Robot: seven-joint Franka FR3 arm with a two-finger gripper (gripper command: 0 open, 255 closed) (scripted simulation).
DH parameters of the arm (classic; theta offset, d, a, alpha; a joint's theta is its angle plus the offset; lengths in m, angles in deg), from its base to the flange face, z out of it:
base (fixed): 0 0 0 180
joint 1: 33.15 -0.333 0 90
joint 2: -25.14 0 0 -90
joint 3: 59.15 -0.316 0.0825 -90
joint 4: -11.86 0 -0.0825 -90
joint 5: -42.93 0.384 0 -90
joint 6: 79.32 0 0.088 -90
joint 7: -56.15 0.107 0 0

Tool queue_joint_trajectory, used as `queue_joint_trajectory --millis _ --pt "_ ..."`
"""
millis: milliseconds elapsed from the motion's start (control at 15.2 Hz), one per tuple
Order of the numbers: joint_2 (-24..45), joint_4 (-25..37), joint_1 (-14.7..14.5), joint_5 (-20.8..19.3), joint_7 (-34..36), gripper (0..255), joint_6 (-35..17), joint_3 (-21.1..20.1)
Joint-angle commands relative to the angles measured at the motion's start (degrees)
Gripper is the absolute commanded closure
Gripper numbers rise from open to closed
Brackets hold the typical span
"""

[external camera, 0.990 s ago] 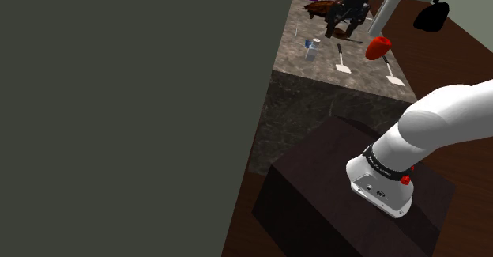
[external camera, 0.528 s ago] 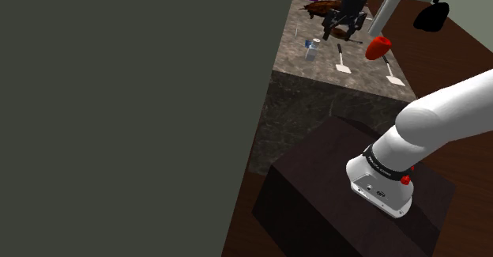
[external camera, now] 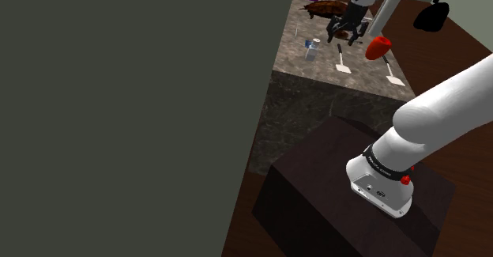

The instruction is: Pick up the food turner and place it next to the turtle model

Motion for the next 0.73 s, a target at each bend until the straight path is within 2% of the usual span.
queue_joint_trajectory --millis 0,396,660 --pt "2.62 0.97 1.06 0.0 1.31 0 -2.22 1.0" --pt "10.56 4.46 4.3 1.05 3.89 0 -8.06 4.41" --pt "12.61 3.41 4.35 1.88 3.28 0 -11.07 4.48"
